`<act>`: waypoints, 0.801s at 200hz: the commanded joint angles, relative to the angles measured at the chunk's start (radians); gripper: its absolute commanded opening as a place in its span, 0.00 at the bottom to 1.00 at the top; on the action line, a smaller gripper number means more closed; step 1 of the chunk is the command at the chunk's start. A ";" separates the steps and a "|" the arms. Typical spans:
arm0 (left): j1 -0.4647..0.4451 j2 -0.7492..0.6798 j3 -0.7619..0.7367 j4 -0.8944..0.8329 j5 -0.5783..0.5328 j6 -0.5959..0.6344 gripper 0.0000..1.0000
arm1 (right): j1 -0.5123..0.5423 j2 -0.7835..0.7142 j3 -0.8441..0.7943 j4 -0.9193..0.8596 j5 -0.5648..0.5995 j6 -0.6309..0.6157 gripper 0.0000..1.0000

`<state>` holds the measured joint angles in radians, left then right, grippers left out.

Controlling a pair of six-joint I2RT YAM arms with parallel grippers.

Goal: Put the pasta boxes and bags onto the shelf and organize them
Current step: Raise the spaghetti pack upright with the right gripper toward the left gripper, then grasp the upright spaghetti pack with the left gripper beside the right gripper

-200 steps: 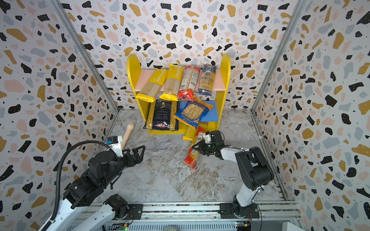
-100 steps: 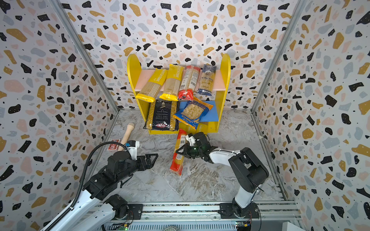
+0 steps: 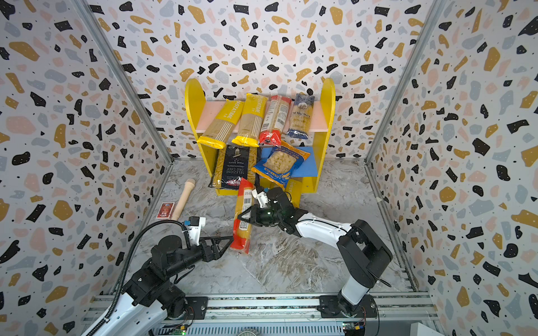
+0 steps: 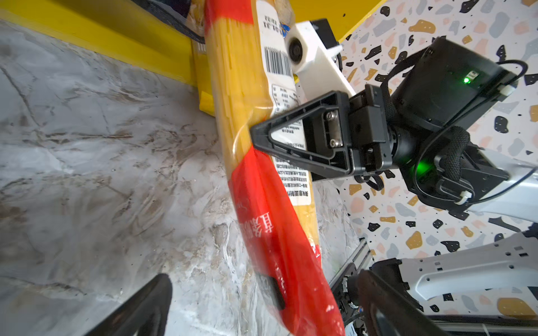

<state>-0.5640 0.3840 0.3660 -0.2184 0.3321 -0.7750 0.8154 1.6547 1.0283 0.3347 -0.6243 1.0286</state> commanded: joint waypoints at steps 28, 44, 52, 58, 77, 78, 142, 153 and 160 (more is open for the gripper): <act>-0.004 -0.027 -0.003 0.095 0.091 0.026 0.99 | 0.044 -0.004 0.122 0.106 -0.023 0.003 0.00; -0.004 -0.025 -0.001 0.076 0.086 0.043 0.99 | 0.053 0.002 0.134 0.108 -0.026 0.011 0.00; -0.004 -0.022 -0.001 0.069 0.086 0.049 1.00 | 0.056 0.002 0.138 0.113 -0.026 0.017 0.00; -0.004 -0.020 -0.004 0.067 0.088 0.052 0.99 | 0.057 0.004 0.141 0.119 -0.026 0.018 0.00; -0.004 -0.020 -0.018 0.070 0.094 0.053 1.00 | 0.065 0.010 0.171 0.105 -0.025 0.016 0.00; -0.004 -0.020 -0.018 0.070 0.094 0.053 1.00 | 0.065 0.012 0.173 0.105 -0.026 0.015 0.00; -0.004 0.029 -0.046 0.105 0.053 0.055 1.00 | 0.106 0.029 0.220 0.090 -0.025 0.012 0.00; -0.004 0.022 -0.041 0.095 0.029 0.056 1.00 | 0.107 0.025 0.217 0.080 -0.029 0.008 0.00; -0.004 0.013 -0.042 0.094 0.019 0.053 1.00 | 0.108 0.020 0.212 0.077 -0.029 0.007 0.00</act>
<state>-0.5640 0.4129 0.3260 -0.1715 0.3874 -0.7353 0.9150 1.7329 1.1778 0.3183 -0.6216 1.0424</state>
